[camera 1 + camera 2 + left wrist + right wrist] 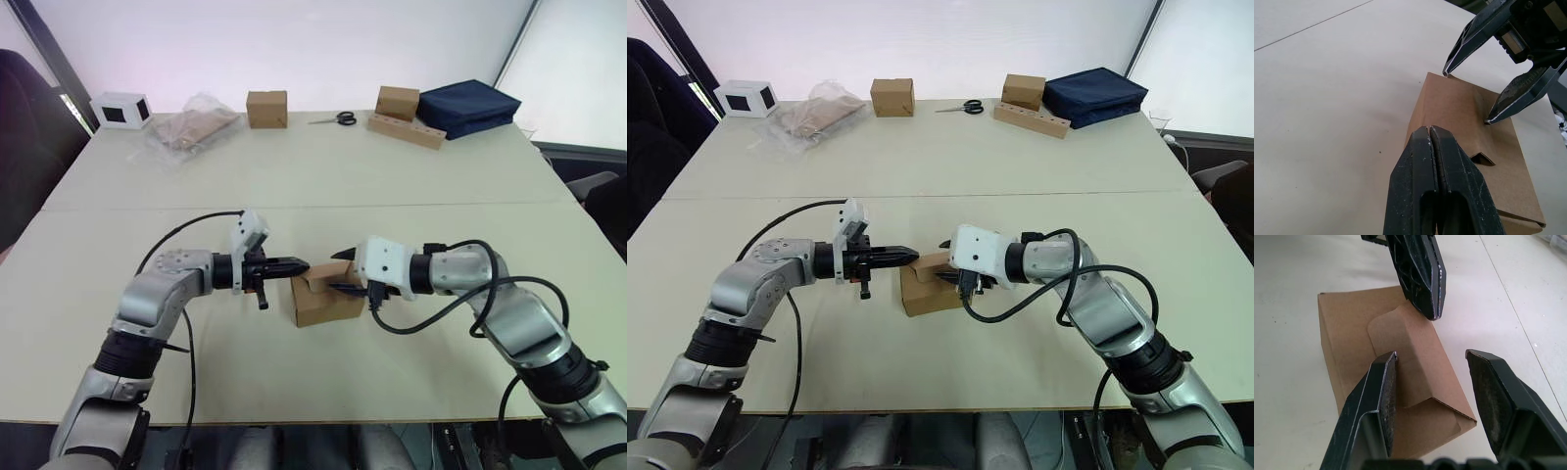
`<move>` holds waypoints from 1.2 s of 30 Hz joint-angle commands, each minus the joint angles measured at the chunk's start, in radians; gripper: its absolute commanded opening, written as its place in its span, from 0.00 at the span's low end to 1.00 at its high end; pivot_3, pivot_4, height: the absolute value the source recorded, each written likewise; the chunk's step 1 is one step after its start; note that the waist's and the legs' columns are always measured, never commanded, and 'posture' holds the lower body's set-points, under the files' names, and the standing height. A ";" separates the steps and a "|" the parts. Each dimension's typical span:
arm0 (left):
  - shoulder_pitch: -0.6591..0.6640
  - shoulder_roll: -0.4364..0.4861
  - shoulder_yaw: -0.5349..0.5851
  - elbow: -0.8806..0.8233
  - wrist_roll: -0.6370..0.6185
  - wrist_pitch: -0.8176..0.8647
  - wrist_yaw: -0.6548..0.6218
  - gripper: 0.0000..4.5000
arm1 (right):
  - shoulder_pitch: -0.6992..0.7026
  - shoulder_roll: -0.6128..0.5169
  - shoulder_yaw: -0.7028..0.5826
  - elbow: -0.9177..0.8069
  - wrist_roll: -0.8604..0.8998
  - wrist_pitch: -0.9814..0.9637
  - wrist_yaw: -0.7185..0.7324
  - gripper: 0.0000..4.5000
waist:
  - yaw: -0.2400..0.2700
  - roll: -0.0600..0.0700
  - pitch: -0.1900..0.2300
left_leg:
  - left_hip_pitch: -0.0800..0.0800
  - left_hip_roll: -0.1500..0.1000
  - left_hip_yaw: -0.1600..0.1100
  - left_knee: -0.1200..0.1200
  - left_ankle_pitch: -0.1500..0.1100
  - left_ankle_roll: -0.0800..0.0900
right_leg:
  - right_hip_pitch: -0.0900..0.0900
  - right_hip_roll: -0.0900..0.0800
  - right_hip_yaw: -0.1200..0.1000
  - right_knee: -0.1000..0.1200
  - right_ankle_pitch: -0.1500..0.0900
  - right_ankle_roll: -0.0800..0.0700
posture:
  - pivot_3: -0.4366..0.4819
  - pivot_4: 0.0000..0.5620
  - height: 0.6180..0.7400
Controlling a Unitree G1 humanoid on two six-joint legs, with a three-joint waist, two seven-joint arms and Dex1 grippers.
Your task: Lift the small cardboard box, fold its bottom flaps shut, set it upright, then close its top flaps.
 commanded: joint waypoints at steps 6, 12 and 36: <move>-0.011 -0.005 -0.006 -0.025 -0.003 -0.005 -0.005 0.00 | -0.006 -0.022 0.001 0.004 -0.043 -0.078 0.009 0.51 | 0.001 0.000 0.000 | 0.000 0.000 0.000 0.000 0.000 0.000 | 0.000 0.000 0.000 0.000 0.000 0.000 | 0.48 0.27 1.00; -0.006 -0.013 -0.008 -0.023 -0.001 -0.007 0.001 0.00 | -0.020 0.007 0.023 0.055 -0.105 -0.139 -0.019 0.51 | 0.000 0.000 0.000 | 0.000 0.000 0.000 0.000 0.000 0.000 | 0.000 0.000 0.000 0.000 0.000 0.000 | 0.48 0.27 1.00; -0.003 0.012 0.017 -0.022 -0.016 0.015 -0.014 0.00 | -0.011 -0.008 -0.020 -0.027 0.058 0.028 0.096 0.51 | 0.000 0.000 0.000 | 0.000 0.000 0.000 0.000 0.000 0.000 | 0.000 0.000 0.000 0.000 0.000 0.000 | 0.48 0.27 1.00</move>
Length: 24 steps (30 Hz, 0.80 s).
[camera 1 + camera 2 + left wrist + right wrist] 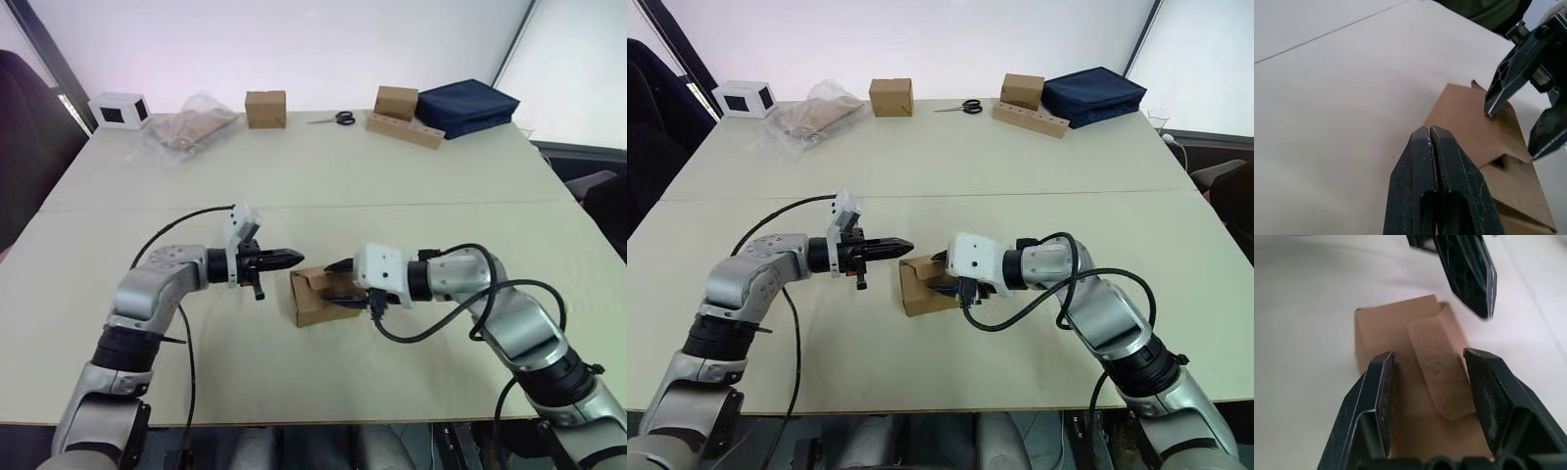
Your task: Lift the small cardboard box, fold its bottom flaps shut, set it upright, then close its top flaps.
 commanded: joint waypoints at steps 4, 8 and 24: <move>0.009 -0.009 0.005 -0.044 -0.006 -0.025 0.007 0.00 | -0.046 -0.012 0.002 0.026 -0.042 -0.031 -0.014 0.51 | 0.002 0.000 0.000 | 0.000 0.000 0.000 0.000 0.000 0.000 | 0.000 0.000 0.000 0.000 0.000 0.000 | 0.48 0.27 1.00; 0.002 -0.013 0.014 -0.046 -0.012 -0.023 0.014 0.00 | -0.048 0.001 0.002 0.045 -0.045 -0.041 -0.016 0.51 | 0.002 0.000 0.000 | 0.000 0.000 0.000 0.000 0.000 0.000 | 0.000 0.000 0.000 0.000 0.000 0.000 | 0.48 0.27 1.00; 0.039 -0.001 -0.041 -0.063 0.020 -0.045 0.000 0.00 | -0.024 0.001 -0.068 -0.031 0.055 0.024 0.000 0.51 | 0.002 0.000 0.000 | 0.000 0.000 0.000 0.000 0.000 0.000 | 0.000 0.000 0.000 0.000 0.000 0.000 | 0.48 0.27 1.00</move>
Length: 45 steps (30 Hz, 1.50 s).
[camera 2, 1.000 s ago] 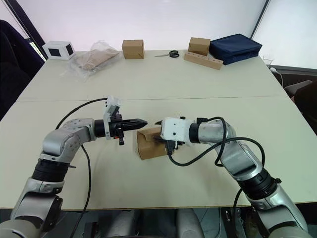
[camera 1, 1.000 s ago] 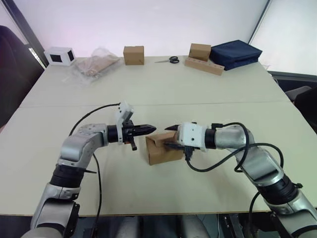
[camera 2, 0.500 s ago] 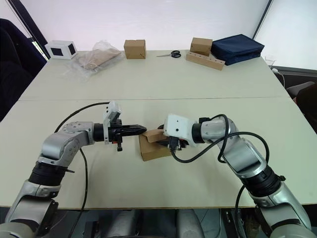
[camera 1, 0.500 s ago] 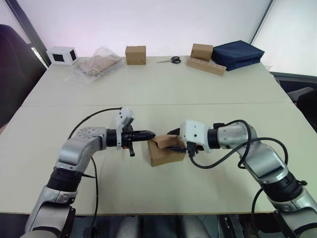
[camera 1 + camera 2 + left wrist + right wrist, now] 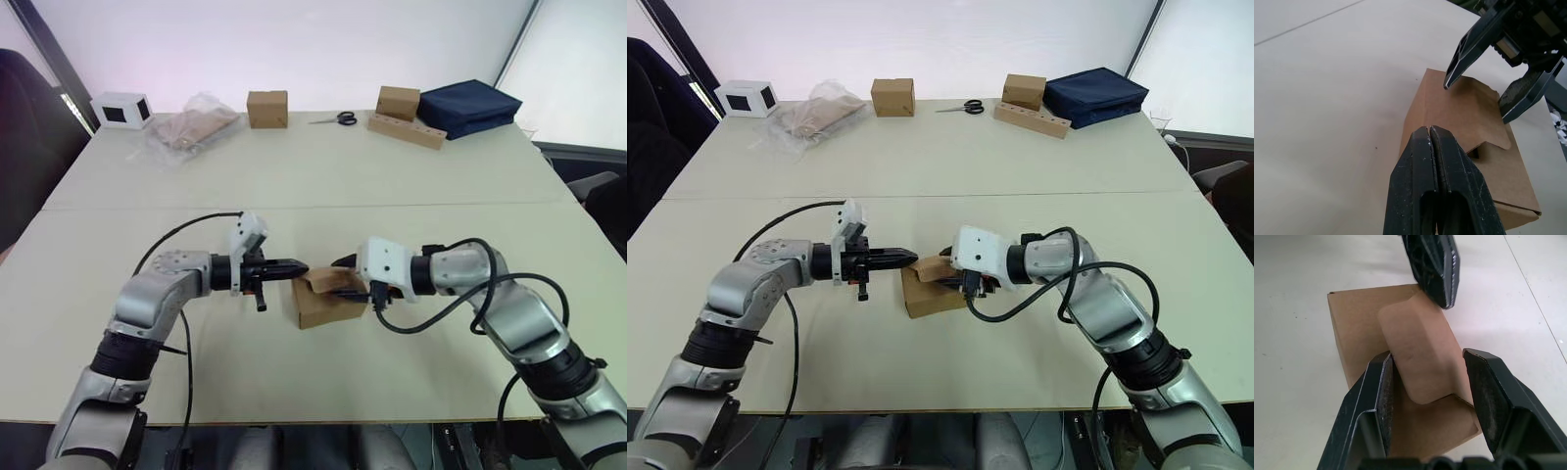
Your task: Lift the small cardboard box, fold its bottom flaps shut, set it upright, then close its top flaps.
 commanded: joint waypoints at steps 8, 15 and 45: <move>0.019 -0.018 -0.002 -0.014 0.010 -0.028 0.016 0.00 | -0.043 -0.023 -0.082 -0.040 0.098 0.038 0.012 0.51 | 0.005 0.000 0.000 | 0.000 0.000 0.000 0.000 0.000 0.000 | 0.001 0.000 0.000 0.000 0.000 0.000 | 0.48 0.27 1.00; 0.000 -0.034 0.043 -0.031 -0.047 0.037 0.036 0.00 | -0.043 -0.052 0.000 -0.002 -0.012 -0.091 0.017 0.51 | 0.002 0.000 0.000 | 0.000 0.000 0.000 0.000 0.000 0.000 | 0.000 0.000 0.000 0.000 0.000 0.000 | 0.48 0.27 1.00; 0.022 -0.002 -0.018 -0.031 0.009 -0.017 0.018 0.00 | -0.056 0.021 0.033 0.080 -0.160 -0.204 -0.020 0.51 | 0.000 0.000 0.000 | 0.000 0.000 0.000 0.000 0.000 0.000 | 0.000 0.000 0.000 0.000 0.000 0.000 | 0.48 0.27 1.00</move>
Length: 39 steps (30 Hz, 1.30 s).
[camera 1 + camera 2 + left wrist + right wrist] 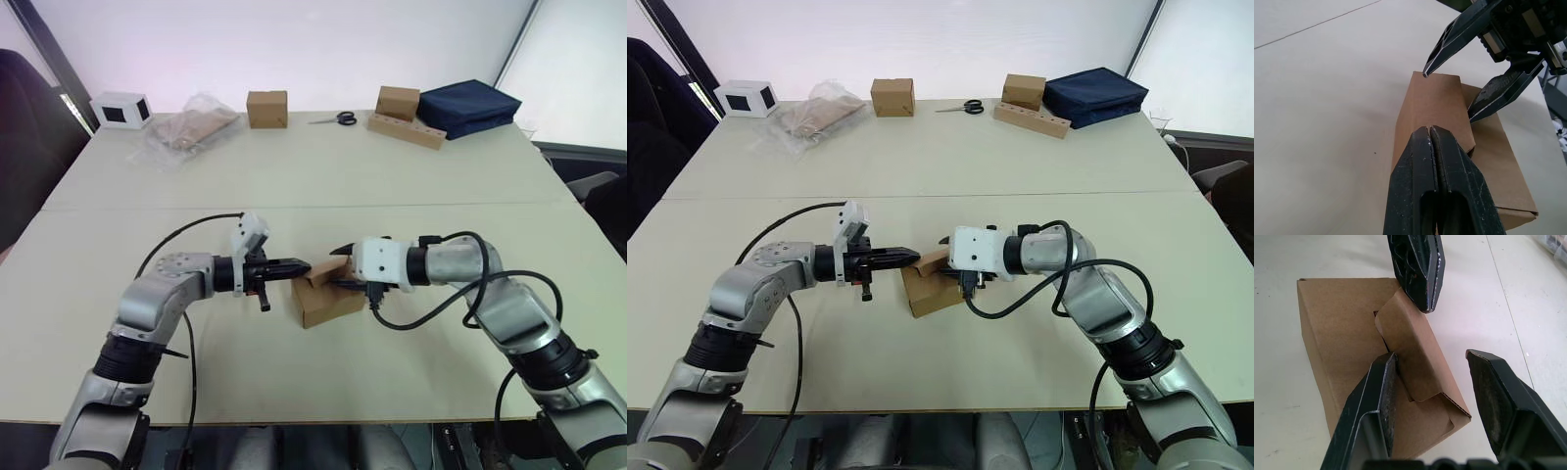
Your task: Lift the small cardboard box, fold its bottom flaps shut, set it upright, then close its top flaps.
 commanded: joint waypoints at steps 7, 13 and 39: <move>0.013 0.013 -0.027 -0.009 0.032 -0.035 -0.023 0.00 | 0.000 0.008 0.008 -0.030 -0.010 0.006 0.011 0.51 | 0.000 0.000 0.000 | 0.000 0.000 0.000 0.000 0.000 0.000 | 0.000 0.000 0.000 0.000 0.000 0.000 | 0.48 0.27 1.00; 0.013 0.022 -0.042 0.000 0.058 -0.064 -0.034 0.00 | 0.011 -0.002 -0.027 -0.069 0.057 0.068 0.048 0.51 | 0.000 0.000 0.000 | 0.000 0.000 0.000 0.000 0.000 0.000 | 0.000 0.000 0.000 0.000 0.000 0.000 | 0.48 0.27 1.00; -0.053 0.040 -0.014 -0.045 0.050 -0.077 -0.054 0.00 | 0.053 0.073 -0.184 -0.067 0.365 0.359 -0.049 0.02 | -0.001 0.000 0.000 | 0.000 0.000 0.000 0.000 0.000 0.001 | 0.000 0.000 0.000 0.000 0.000 0.000 | 0.48 0.27 1.00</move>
